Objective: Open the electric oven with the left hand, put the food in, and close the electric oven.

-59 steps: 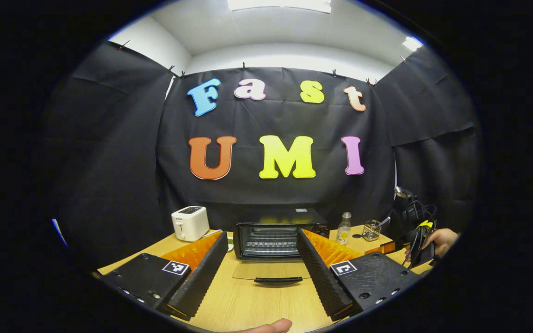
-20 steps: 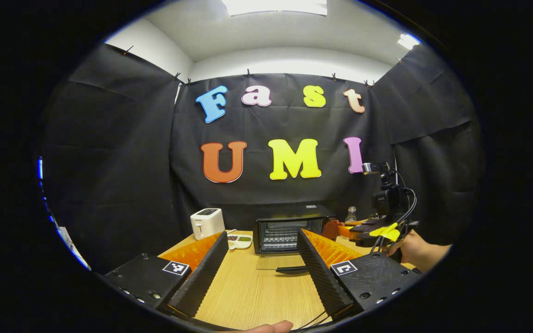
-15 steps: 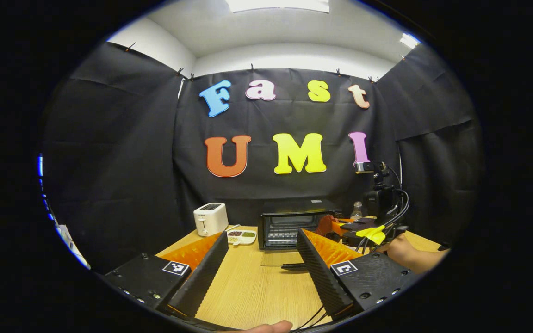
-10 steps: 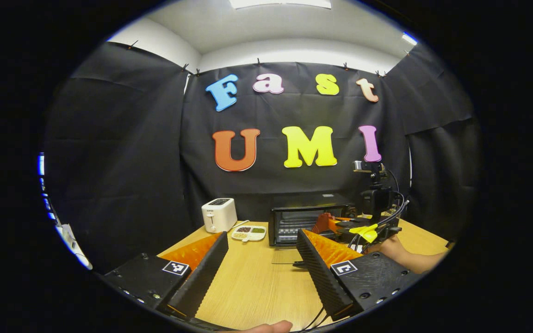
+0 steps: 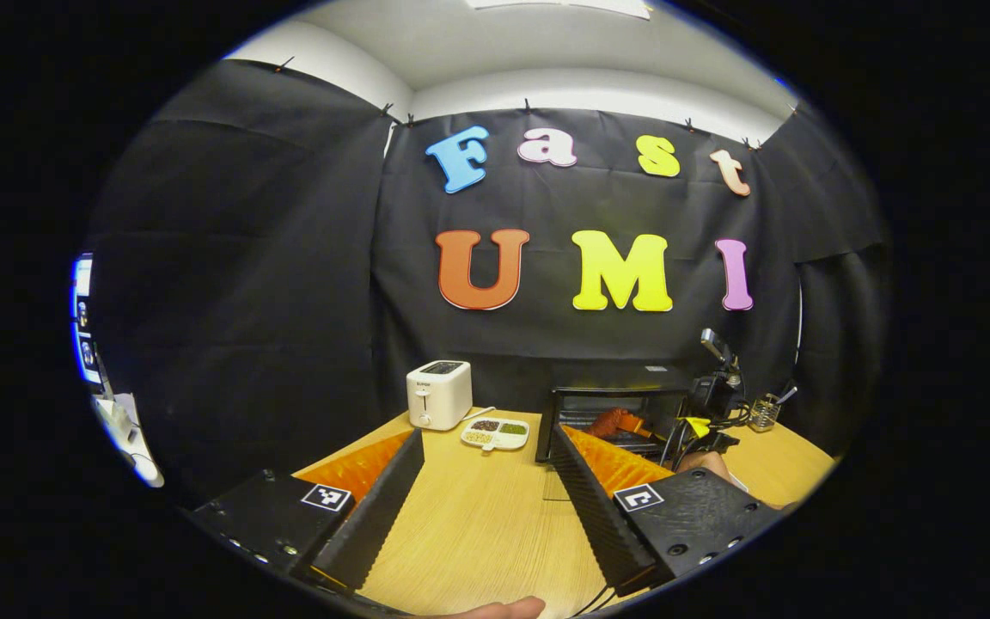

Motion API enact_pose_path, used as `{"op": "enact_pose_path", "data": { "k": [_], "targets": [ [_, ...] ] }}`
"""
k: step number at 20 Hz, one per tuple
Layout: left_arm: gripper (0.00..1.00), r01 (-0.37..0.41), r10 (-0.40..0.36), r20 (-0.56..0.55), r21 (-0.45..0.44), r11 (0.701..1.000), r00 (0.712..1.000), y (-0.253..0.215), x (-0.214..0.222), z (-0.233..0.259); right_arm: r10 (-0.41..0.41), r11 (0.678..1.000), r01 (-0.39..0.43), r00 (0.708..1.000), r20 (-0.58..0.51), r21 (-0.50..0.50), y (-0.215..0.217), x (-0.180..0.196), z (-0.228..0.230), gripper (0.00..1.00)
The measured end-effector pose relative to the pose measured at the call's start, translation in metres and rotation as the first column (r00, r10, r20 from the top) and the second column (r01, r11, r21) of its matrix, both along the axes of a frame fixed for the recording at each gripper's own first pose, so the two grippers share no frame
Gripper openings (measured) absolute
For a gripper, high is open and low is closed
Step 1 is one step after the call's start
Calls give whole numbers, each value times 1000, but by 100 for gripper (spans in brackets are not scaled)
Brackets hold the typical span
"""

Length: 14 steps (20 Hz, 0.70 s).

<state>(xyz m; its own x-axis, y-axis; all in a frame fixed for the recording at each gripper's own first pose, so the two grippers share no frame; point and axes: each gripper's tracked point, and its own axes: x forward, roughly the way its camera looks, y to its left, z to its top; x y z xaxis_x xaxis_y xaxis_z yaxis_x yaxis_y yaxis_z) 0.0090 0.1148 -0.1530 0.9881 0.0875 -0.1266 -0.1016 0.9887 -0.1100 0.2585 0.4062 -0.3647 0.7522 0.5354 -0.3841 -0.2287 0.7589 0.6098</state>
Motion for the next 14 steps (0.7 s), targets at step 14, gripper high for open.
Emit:
{"op": "enact_pose_path", "data": {
  "k": [14],
  "targets": [
    [95,-25,25,-12,-13,1000,1000,29,-6,-19,-174,943,180,984,44,-281,-27,46,-39,18]
  ]
}}
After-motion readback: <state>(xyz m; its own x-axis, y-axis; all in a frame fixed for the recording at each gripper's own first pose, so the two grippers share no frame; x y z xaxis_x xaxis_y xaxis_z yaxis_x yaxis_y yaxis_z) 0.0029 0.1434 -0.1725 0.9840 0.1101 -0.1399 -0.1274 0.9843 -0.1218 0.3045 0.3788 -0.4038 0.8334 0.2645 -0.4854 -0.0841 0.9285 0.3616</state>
